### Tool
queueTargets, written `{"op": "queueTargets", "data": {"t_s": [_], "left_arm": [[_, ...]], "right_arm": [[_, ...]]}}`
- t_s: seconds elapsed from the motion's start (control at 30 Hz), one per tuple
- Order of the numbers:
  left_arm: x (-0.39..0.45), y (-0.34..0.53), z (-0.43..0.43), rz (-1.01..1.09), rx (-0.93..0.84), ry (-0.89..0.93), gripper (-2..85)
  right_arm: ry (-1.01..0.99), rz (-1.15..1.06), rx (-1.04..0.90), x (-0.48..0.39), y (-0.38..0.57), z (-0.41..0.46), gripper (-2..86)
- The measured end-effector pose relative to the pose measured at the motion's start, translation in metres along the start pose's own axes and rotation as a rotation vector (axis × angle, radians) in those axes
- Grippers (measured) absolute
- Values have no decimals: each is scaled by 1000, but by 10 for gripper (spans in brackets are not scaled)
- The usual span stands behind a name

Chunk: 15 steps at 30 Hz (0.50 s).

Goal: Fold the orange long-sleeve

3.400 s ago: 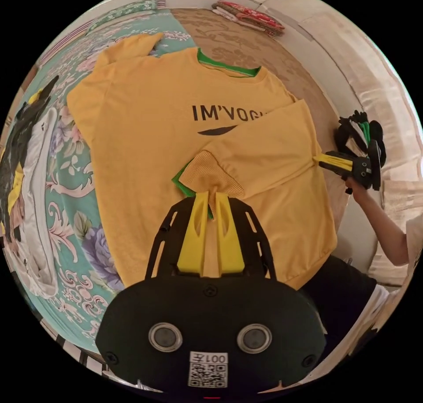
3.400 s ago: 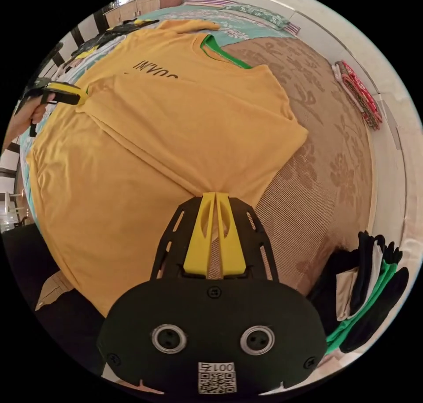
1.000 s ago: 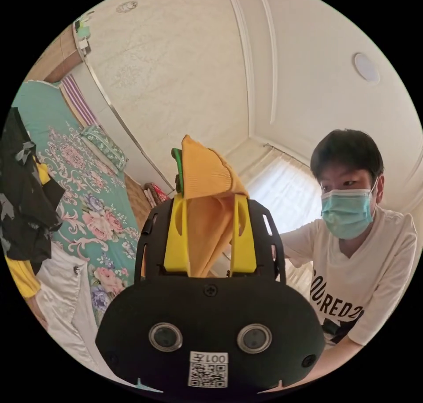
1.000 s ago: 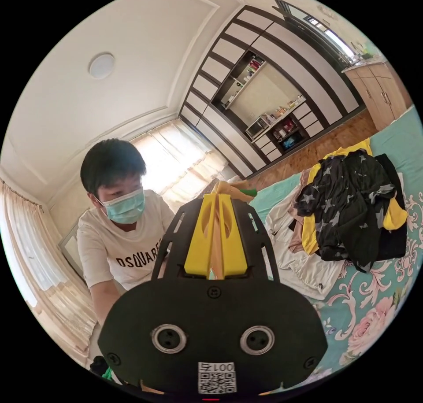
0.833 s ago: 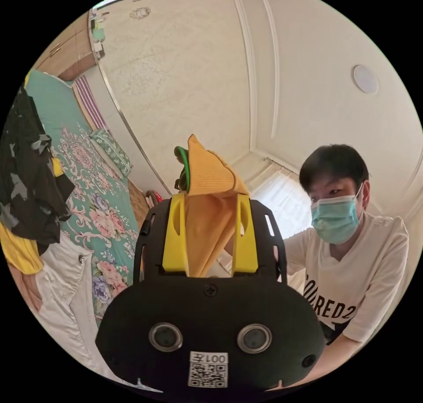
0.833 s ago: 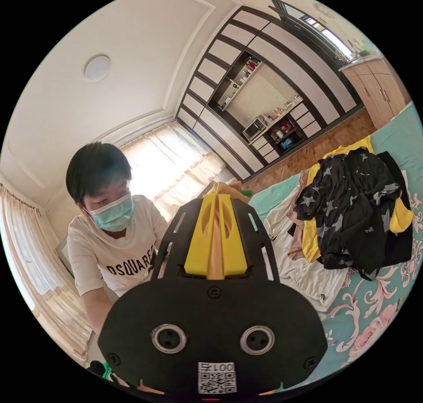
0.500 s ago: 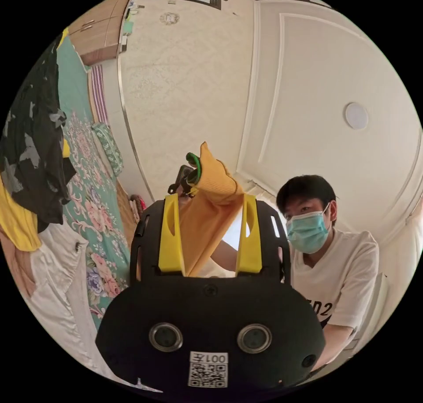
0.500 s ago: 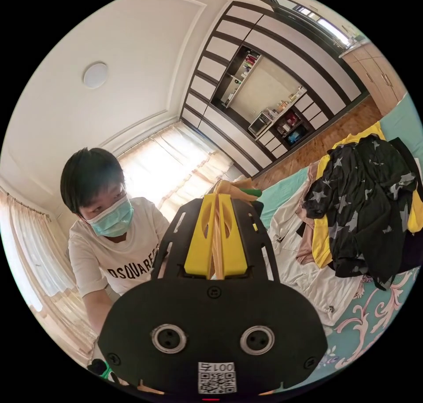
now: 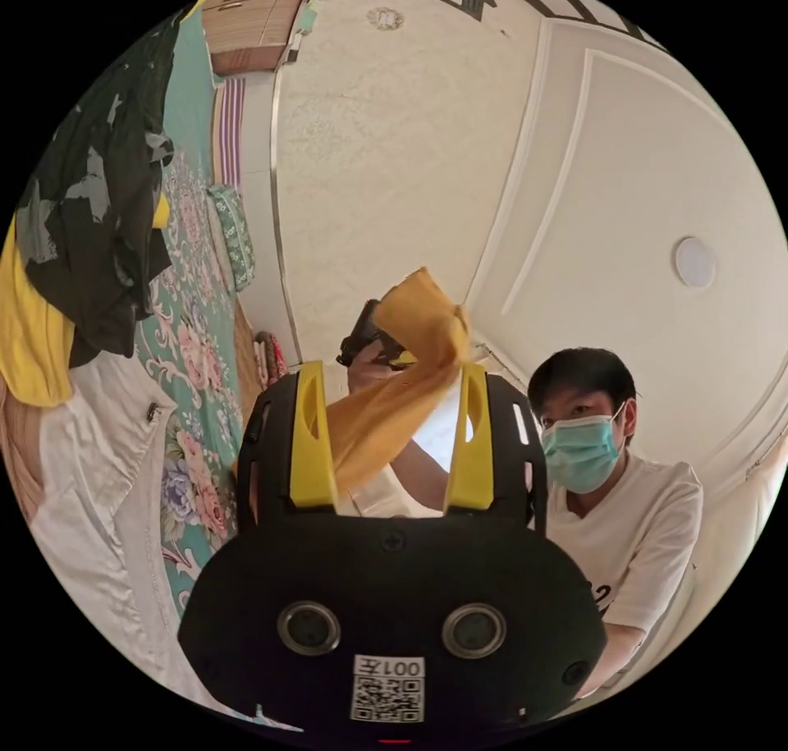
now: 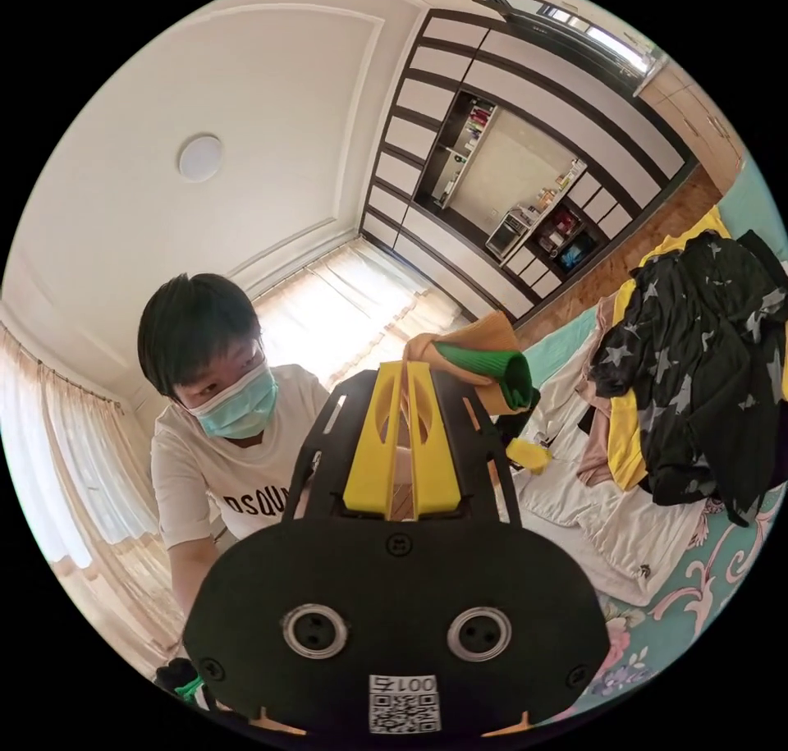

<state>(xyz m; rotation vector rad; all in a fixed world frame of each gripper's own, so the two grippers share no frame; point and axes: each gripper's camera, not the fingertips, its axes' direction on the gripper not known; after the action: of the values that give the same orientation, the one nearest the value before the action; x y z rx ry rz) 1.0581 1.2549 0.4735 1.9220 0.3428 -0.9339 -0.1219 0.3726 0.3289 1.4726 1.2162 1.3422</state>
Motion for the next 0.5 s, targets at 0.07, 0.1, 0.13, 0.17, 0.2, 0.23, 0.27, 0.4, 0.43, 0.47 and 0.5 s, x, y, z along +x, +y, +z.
{"op": "queueTargets", "data": {"t_s": [0.07,0.1,0.13,0.17,0.2,0.23,0.27,0.4,0.43,0.47,0.5], "left_arm": [[-1,6,6,33,28,67,174],[0,8,7,52,41,90,165],[3,11,8,89,66,133,143],[4,14,10,99,97,155,117],[4,16,11,92,114,150,89],[3,20,12,76,153,117,33],[3,25,14,65,196,79,10],[24,36,30,130,190,-133,-13],[38,41,42,185,146,-212,-14],[51,48,58,248,78,-272,-15],[57,52,68,280,39,-300,-15]], "right_arm": [[11,7,-35,-2,2,7,9],[49,34,-73,-1,5,11,9],[73,50,-94,0,6,14,9],[127,84,-146,2,9,18,9],[162,96,-183,3,13,23,8],[176,100,-192,3,15,25,8],[211,100,-198,1,18,28,8],[395,93,-123,-6,30,30,7],[409,86,-116,-9,32,30,7],[416,53,-113,-18,38,32,7],[406,13,-115,-30,47,34,7]]}}
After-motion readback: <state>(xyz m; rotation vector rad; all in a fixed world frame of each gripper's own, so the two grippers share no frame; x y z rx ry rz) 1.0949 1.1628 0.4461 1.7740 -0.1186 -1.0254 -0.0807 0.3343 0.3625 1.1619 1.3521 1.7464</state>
